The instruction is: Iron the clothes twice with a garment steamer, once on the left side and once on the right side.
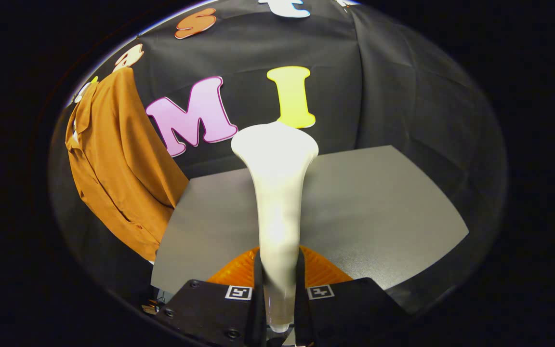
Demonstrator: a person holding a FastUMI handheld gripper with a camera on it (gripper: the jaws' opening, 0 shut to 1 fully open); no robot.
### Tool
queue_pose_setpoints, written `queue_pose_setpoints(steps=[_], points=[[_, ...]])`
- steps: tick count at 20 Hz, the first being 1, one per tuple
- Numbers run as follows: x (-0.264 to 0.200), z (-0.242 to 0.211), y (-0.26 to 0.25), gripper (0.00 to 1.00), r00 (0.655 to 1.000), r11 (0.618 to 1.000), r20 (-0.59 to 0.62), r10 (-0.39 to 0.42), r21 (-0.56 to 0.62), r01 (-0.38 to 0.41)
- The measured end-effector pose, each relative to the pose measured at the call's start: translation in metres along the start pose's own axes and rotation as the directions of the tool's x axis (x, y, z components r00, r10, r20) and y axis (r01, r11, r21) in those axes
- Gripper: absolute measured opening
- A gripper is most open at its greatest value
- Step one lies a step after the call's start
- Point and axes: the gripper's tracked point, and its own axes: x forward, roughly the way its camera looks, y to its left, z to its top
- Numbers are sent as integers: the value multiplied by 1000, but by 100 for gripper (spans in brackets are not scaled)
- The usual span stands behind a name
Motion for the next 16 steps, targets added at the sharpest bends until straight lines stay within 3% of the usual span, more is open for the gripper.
queue_pose_setpoints(steps=[4,8,12,16], points=[[-50,21,4,26,986,998,153,-65,-12,67],[-101,22,39,26,970,997,236,-64,-27,73],[-130,10,105,26,960,996,278,-23,-75,45],[-130,-3,177,26,951,994,309,14,-106,20]])
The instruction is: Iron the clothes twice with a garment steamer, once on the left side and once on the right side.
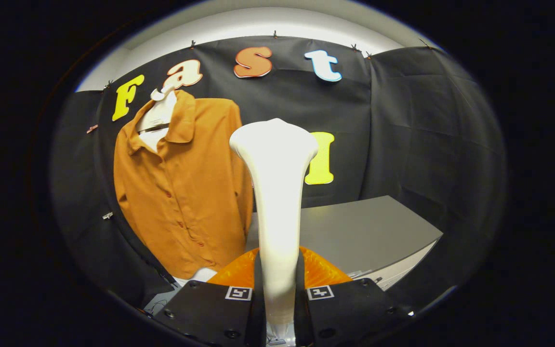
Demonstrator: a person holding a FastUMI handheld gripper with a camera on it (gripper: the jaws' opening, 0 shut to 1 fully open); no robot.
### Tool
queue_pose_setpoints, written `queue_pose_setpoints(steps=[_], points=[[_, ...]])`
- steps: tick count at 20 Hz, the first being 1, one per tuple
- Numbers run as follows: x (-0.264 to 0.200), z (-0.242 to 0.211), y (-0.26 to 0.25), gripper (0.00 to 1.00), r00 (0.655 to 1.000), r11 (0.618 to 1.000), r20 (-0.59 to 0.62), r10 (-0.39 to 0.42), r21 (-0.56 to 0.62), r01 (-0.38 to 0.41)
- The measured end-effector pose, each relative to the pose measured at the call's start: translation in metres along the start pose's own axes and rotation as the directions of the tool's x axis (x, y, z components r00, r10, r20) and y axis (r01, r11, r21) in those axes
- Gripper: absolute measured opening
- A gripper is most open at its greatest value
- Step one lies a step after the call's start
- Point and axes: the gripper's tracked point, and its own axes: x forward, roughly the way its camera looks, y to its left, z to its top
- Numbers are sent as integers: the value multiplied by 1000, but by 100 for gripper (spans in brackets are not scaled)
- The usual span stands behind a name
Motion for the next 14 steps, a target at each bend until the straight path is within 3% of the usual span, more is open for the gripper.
queue_pose_setpoints(steps=[5,14], points=[[20,-9,74,26,999,999,33,27,-34,-26],[84,-5,129,26,997,998,79,-26,-52,30]])
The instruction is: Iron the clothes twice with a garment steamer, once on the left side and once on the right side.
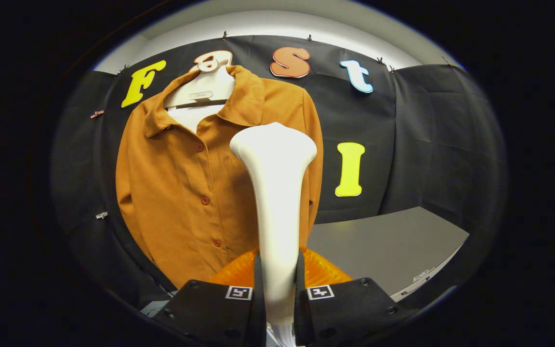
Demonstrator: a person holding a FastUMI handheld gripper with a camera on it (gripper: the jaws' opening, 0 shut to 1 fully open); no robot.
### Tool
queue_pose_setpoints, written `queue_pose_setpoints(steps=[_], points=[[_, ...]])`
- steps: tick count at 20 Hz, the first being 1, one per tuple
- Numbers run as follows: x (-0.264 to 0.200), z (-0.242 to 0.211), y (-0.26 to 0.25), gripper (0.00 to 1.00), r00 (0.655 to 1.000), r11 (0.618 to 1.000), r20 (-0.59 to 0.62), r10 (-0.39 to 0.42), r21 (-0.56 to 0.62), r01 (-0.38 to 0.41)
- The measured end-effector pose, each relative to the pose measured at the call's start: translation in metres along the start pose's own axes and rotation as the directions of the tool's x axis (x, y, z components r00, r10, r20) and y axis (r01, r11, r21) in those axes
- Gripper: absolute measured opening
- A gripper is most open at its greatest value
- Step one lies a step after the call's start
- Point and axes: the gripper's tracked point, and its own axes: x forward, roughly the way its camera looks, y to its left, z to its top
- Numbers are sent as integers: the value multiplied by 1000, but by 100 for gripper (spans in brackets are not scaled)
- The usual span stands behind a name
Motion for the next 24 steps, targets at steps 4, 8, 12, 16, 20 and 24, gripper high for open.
queue_pose_setpoints(steps=[4,8,12,16,20,24], points=[[23,-9,8,26,1000,1000,-4,-25,-10,25],[28,-24,11,26,999,999,-29,-43,-23,42],[25,-59,12,26,994,998,-96,-51,-30,48],[19,-105,12,26,984,998,-169,-64,-24,60],[14,-148,16,26,970,997,-232,-77,-20,74],[10,-184,20,27,954,996,-285,-91,-10,92]])
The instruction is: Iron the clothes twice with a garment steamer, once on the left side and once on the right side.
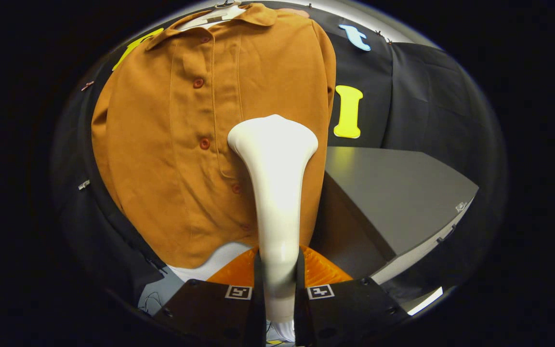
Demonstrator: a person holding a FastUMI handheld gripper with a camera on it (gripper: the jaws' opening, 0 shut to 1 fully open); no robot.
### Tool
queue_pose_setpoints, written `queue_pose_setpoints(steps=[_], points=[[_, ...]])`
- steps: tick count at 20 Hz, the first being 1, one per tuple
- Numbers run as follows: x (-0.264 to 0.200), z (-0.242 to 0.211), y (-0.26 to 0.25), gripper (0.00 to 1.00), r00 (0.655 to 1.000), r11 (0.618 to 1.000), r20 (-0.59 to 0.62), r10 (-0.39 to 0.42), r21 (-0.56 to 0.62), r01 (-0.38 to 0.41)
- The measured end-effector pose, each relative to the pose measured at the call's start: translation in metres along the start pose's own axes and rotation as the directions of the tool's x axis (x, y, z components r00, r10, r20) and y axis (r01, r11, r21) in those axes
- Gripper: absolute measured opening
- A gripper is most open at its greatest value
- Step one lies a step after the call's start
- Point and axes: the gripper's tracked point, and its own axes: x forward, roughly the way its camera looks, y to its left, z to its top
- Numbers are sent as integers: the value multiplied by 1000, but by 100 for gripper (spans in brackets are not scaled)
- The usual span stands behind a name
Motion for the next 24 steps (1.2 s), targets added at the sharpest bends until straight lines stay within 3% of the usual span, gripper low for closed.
queue_pose_setpoints(steps=[7,14,18,24], points=[[4,-60,4,27,994,1000,-110,0,-26,-3],[-18,-81,4,27,993,1000,-117,10,-11,-11],[-47,-49,2,27,999,1000,-28,25,-10,-25],[-98,34,4,26,991,999,126,54,-9,-54]])
